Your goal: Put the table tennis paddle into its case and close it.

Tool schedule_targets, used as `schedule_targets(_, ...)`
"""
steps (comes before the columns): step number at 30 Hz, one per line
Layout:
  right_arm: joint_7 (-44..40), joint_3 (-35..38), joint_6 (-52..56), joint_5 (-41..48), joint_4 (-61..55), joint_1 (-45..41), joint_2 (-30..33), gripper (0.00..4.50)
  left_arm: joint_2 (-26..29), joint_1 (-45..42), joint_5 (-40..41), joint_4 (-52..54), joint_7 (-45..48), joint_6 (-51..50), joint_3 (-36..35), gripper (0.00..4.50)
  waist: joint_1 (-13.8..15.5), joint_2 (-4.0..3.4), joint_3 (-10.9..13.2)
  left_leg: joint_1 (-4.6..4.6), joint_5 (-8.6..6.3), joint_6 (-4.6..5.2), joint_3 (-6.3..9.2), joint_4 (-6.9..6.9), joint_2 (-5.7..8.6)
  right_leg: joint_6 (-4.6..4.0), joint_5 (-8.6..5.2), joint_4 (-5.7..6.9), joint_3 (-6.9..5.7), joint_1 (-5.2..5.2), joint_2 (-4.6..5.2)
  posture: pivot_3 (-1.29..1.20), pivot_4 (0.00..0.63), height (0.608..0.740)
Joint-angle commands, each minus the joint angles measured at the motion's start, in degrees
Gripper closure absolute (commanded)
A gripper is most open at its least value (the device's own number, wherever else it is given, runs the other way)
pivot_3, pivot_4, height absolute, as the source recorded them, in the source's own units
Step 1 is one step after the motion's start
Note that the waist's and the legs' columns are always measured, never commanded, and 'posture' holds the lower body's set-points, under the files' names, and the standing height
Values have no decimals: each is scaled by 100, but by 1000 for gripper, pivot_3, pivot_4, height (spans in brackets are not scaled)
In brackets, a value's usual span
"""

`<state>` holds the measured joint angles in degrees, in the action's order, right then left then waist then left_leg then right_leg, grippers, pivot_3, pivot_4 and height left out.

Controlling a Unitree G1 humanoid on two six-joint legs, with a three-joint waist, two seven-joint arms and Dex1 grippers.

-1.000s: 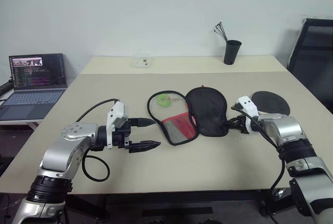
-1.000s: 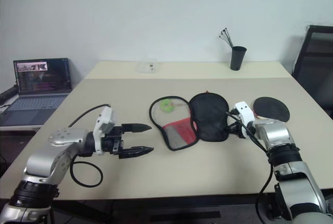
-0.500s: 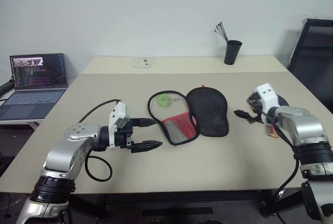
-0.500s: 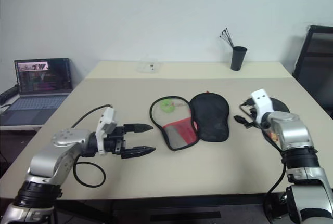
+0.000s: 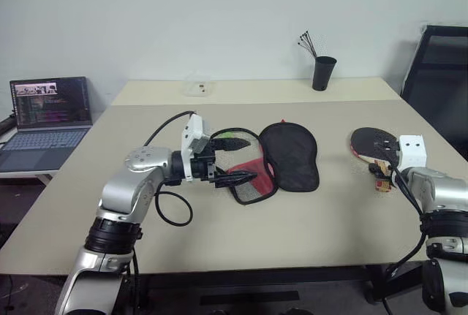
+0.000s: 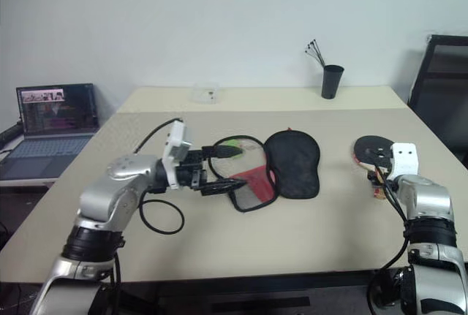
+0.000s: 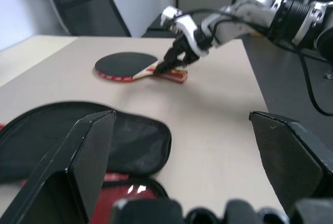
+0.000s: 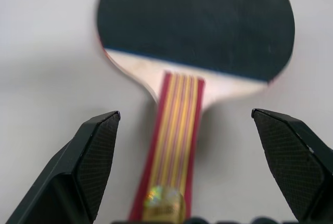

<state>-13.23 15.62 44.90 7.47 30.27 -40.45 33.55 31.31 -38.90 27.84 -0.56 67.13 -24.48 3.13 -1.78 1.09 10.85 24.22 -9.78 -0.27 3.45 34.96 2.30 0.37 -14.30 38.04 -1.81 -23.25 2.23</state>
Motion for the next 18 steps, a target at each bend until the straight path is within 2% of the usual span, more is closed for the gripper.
schedule_targets(1,123,38,-351,-34,441,-239,-15,39,-60,-204,-71,-73,59,205,33,0,-2,0,0,-3,0,0,-7,0,0,1,0,2,4,0,-1,0,150,740)
schedule_targets(9,-103,-230,-1065,-173,1731,-847,54,39,-79,-202,-132,-167,50,302,41,0,-24,2,1,-38,-1,2,-55,0,-2,33,20,1,106,7,-10,0,150,740)
schedule_targets(18,-367,-468,-1657,-350,3105,-1595,48,39,-23,-93,-143,-87,-6,309,3,0,-37,2,1,-41,-1,4,-68,3,-3,46,29,-5,126,6,-12,0,150,740)
